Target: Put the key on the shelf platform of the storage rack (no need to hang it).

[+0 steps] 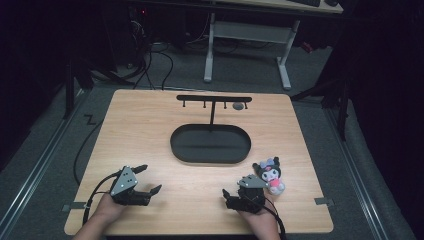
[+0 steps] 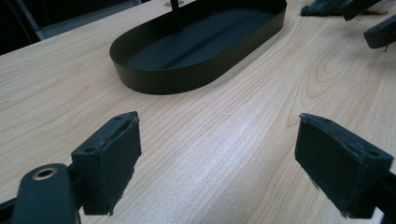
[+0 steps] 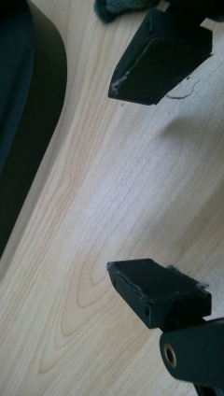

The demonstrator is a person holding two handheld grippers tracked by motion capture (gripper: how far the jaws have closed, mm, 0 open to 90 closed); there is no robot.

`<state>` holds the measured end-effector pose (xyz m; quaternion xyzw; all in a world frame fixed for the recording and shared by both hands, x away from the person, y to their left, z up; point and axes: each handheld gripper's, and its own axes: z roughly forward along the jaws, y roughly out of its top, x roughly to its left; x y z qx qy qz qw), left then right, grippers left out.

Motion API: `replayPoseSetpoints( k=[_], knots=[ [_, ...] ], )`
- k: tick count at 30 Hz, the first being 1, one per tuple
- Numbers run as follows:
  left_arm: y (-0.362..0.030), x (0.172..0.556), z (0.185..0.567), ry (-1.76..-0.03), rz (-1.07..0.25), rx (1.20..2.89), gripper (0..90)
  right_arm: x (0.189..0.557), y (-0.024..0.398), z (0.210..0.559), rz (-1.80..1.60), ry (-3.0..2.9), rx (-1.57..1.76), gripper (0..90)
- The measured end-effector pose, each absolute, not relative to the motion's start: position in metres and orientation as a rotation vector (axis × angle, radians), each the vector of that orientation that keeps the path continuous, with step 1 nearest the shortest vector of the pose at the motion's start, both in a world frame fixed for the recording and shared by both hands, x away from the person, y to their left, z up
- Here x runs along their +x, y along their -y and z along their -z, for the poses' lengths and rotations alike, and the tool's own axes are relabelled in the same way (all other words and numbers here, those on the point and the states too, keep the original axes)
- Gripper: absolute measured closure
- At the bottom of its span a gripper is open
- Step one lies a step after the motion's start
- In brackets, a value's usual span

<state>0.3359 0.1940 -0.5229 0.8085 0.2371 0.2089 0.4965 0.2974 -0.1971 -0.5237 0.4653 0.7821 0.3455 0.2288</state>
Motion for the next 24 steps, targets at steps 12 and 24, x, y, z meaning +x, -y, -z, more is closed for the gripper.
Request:
replayPoseSetpoints(
  k=[12, 24],
  knots=[
    [-0.1939, 0.336, 0.5228, -0.574, -0.504, 1.958, 15.4, 0.2966, 0.1996, 0.5208, -1.004, -2.121, 1.291, 13.7],
    [-0.1939, 0.3361, 0.5228, -0.575, -0.504, 1.959, 15.4, 0.2968, 0.1981, 0.5227, -1.013, -2.132, 1.279, 14.4]
  ],
)
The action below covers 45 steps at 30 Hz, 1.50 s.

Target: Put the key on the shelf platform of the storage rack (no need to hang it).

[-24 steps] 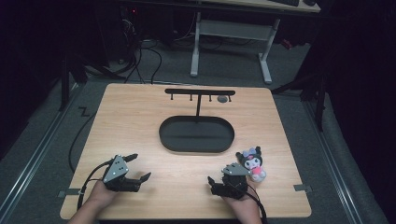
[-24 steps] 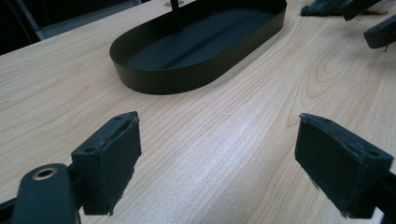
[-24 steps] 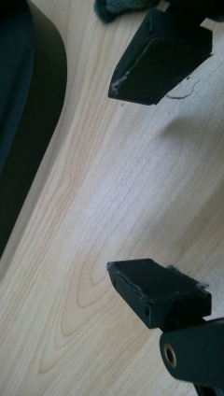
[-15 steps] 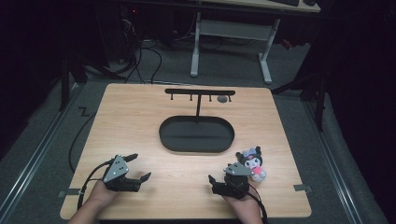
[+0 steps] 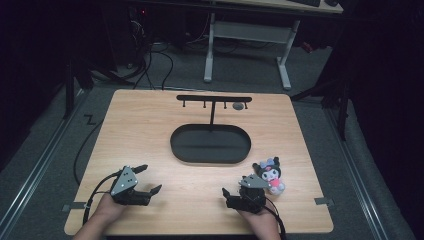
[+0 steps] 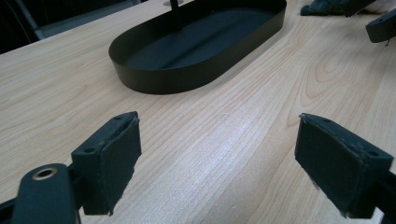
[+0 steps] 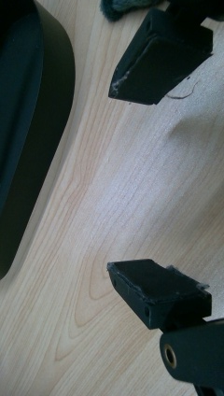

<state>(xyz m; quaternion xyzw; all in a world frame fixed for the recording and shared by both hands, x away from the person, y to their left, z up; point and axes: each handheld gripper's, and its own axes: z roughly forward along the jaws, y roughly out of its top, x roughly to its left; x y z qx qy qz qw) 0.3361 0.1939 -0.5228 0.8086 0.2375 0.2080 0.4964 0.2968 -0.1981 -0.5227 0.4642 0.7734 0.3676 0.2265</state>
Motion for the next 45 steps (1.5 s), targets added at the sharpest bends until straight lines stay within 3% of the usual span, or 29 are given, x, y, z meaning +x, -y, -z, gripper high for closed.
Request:
replayPoseSetpoints(
  k=[45],
  knots=[
    [-0.194, 0.336, 0.523, -0.574, -0.503, 1.964, 15.4, 0.297, 0.221, 0.51, -0.931, -2.249, 1.357, 14.7]
  ],
)
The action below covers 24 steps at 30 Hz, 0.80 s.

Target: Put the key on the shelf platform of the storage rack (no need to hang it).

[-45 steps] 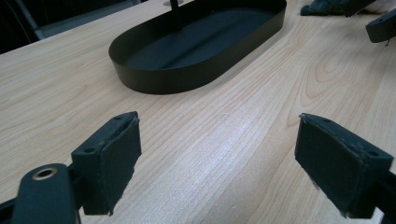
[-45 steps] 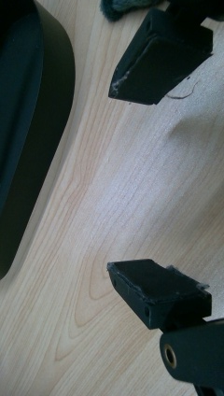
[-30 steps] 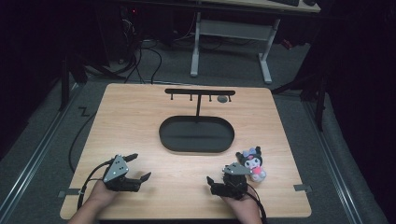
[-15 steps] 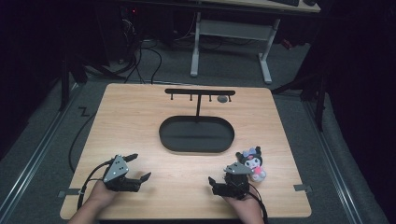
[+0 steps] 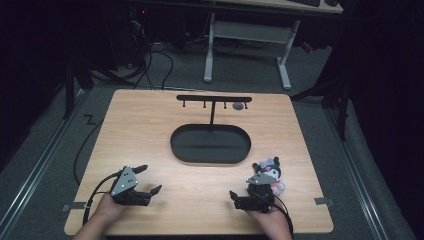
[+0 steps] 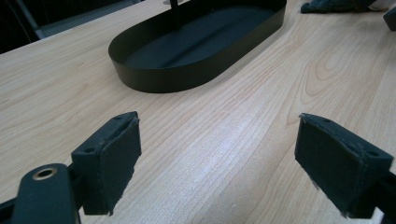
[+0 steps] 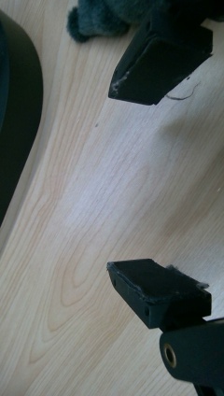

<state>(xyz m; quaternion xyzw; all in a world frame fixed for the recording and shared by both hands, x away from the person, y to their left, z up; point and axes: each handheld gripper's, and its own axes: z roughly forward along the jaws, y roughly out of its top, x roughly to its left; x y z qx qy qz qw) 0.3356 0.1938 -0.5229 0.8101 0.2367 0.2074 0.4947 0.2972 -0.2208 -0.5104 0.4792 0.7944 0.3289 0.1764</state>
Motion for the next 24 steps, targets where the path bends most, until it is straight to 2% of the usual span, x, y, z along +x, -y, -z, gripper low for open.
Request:
replayPoseSetpoints(
  k=[21, 24],
  knots=[
    [-0.195, 0.336, 0.523, -0.567, -0.497, 1.957, 15.4, 0.301, 0.218, 0.496, -0.684, -2.373, 1.326, 15.6],
    [-0.195, 0.336, 0.523, -0.567, -0.498, 1.958, 15.4, 0.303, 0.215, 0.49, -0.637, -2.402, 1.339, 18.1]
  ],
)
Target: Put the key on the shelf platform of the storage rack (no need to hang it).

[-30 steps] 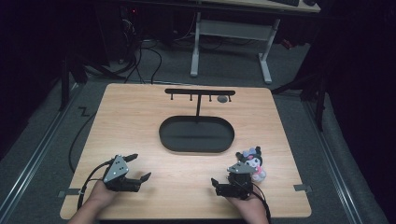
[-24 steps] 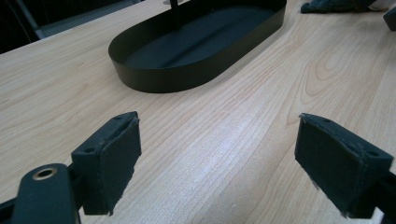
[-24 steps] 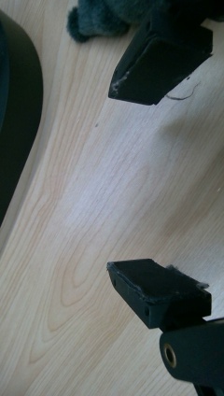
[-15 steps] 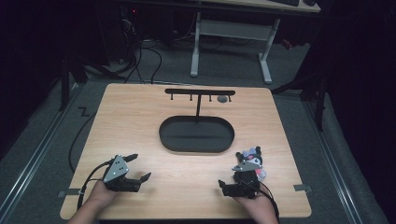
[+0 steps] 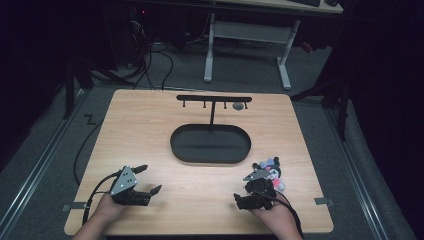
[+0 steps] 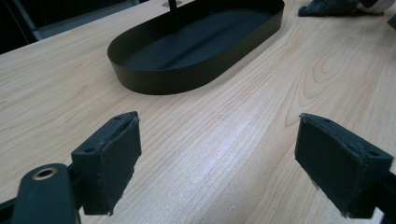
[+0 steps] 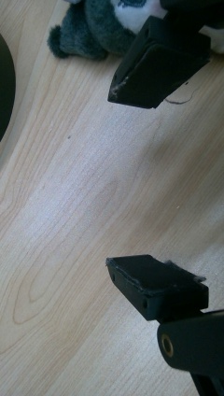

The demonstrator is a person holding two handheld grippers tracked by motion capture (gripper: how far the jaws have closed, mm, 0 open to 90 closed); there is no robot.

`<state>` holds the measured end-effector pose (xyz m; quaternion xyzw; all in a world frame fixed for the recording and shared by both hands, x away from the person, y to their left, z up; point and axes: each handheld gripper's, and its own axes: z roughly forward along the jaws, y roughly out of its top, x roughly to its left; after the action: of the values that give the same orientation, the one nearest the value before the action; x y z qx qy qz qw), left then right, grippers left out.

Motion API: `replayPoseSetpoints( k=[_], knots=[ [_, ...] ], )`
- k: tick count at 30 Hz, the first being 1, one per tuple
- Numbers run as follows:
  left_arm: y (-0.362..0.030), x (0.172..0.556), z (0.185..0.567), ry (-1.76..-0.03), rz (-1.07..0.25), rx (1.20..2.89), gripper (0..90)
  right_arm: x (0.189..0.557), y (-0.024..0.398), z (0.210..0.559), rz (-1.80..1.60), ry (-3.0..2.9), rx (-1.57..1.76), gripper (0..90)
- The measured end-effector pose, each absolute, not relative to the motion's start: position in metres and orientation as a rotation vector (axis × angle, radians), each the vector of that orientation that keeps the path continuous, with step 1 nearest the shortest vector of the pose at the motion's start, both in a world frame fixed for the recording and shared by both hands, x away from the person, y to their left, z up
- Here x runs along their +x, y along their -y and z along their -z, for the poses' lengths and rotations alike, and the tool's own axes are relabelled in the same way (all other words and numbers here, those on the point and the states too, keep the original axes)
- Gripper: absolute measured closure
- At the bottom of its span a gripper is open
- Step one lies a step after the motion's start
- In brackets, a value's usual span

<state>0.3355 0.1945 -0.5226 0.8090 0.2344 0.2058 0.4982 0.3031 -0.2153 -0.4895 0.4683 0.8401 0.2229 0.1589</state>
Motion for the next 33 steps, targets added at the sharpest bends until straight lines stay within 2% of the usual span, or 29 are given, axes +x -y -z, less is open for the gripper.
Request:
replayPoseSetpoints(
  k=[13, 33],
  knots=[
    [-0.194, 0.336, 0.523, -0.573, -0.499, 1.958, 15.4, 0.307, 0.219, 0.473, -0.536, -2.494, 1.375, 21.6],
    [-0.194, 0.336, 0.523, -0.574, -0.5, 1.961, 15.4, 0.304, 0.265, 0.446, -0.397, -2.471, 1.46, 22.6]
  ],
)
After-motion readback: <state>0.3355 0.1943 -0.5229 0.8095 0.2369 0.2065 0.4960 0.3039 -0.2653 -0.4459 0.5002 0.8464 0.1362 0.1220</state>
